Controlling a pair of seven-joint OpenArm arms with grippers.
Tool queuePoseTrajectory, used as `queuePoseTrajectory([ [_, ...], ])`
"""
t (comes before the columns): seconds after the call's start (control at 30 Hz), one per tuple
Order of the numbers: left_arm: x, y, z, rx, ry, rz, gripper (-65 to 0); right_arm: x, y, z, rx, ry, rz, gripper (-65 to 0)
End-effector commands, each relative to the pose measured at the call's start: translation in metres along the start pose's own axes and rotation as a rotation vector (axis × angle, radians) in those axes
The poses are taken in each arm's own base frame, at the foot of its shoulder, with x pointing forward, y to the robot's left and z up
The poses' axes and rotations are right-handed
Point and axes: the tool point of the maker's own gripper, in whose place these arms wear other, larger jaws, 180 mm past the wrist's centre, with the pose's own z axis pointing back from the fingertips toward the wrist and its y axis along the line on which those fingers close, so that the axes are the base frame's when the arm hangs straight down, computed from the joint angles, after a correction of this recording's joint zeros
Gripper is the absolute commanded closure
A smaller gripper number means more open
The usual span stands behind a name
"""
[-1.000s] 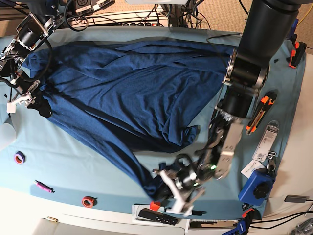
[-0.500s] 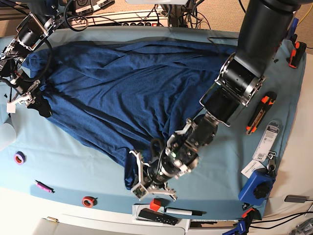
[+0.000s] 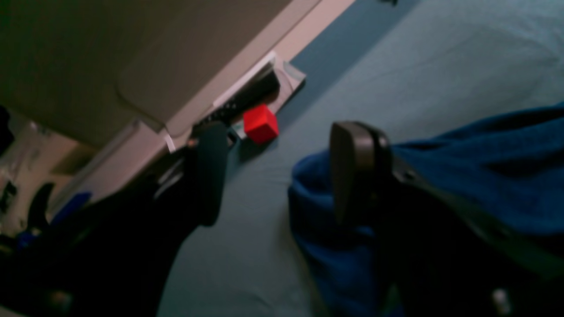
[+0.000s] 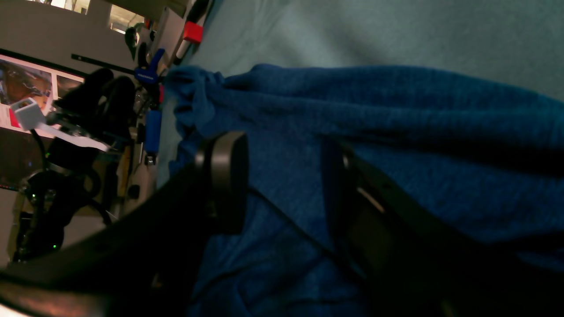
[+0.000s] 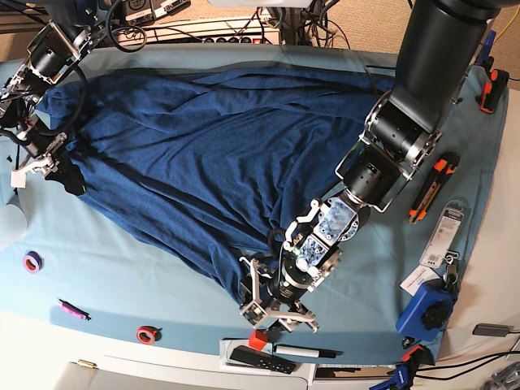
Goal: Layout the t-shirt on the table in an organized manner, then fold the t-shirt properly
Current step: 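Release the fabric and move the left gripper to the shirt's side edge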
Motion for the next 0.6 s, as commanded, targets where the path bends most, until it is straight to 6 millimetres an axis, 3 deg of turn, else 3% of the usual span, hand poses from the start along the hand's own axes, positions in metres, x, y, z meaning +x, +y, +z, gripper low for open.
queuePoseTrajectory([
  [0.0, 0.028, 0.016, -0.004, 0.031, -0.052, 0.013, -36.9, 0.026, 0.008, 0.006, 0.017, -0.061, 0.040, -27.1],
  [0.13, 0.009, 0.004, 0.000, -0.088, 0.071, 0.145, -35.3, 0.026, 0.008, 0.006, 0.016, -0.061, 0.040, -27.1],
  [0.23, 0.001, -0.008, 0.015, -0.250, 0.145, 0.280, -33.8, 0.026, 0.008, 0.006, 0.016, -0.061, 0.040, -27.1],
  [0.3, -0.005, -0.005, 0.028, -0.339, 0.189, 0.397, -33.8, 0.025, 0.008, 0.006, 0.016, -0.061, 0.040, -27.1],
  [0.37, -0.010, 0.007, 0.042, -0.404, 0.211, 0.529, -33.8, 0.025, 0.008, 0.006, 0.016, -0.061, 0.040, -27.1],
  [0.47, -0.024, 0.041, 0.064, -0.419, 0.201, 0.718, -33.8, 0.025, 0.008, 0.006, 0.016, -0.061, 0.040, -27.1],
  [0.57, -0.064, 0.076, 0.088, -0.340, 0.229, 0.830, -33.1, 0.025, 0.008, 0.006, 0.016, -0.061, 0.040, -27.1],
])
